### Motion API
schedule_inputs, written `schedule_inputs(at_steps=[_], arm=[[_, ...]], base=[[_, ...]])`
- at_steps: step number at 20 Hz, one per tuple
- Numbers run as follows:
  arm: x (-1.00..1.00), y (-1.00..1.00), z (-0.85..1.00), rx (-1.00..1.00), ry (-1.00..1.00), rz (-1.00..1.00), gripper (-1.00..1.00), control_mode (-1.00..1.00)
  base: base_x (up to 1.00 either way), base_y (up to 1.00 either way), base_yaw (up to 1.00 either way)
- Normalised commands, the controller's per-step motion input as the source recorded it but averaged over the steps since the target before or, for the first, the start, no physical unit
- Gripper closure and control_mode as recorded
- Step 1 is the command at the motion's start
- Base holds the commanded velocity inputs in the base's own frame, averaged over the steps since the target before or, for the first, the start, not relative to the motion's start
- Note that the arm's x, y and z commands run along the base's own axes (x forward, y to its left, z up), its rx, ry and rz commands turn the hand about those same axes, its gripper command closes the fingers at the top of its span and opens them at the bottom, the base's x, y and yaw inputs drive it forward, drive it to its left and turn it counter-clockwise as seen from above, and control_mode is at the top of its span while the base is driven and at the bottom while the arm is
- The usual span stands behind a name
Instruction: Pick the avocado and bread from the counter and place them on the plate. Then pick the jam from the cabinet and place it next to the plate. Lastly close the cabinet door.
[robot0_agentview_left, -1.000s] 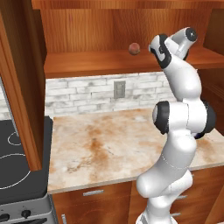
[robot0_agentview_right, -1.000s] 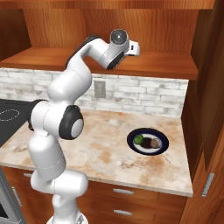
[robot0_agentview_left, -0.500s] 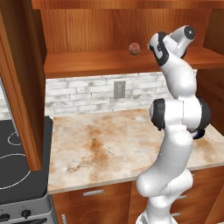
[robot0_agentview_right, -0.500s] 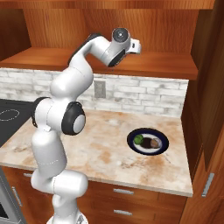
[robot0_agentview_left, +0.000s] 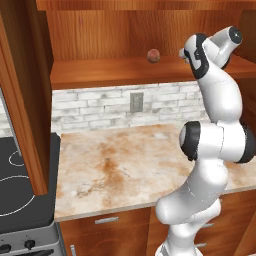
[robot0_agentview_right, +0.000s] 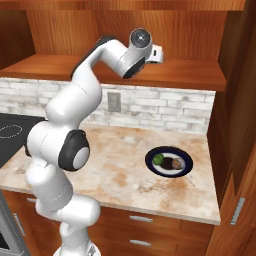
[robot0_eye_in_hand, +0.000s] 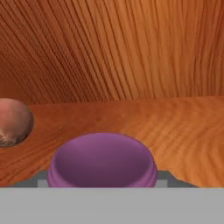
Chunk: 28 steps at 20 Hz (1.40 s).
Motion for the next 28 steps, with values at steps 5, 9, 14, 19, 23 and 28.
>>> schedule_inputs(at_steps=[5, 9, 14, 19, 23, 28], arm=[[-1.00, 0.04, 0.10, 0.05, -0.14, 0.00, 1.00, -1.00], [-1.00, 0.13, -0.12, 0.01, -0.04, 0.00, 1.00, -1.00], [-1.00, 0.22, -0.15, 0.01, 0.00, 0.00, 1.00, -1.00], [-1.00, 0.25, -0.22, 0.01, 0.02, 0.00, 1.00, -1.00], [-0.89, 0.18, -0.76, -0.01, 0.02, 0.00, 1.00, -1.00], [-0.04, 0.02, -0.98, -0.05, 0.15, 0.00, 1.00, -1.00]], base=[[0.00, 0.00, 0.00], [0.00, 0.00, 0.00], [0.00, 0.00, 0.00], [0.00, 0.00, 0.00], [0.00, 0.00, 0.00], [0.00, 0.00, 0.00]])
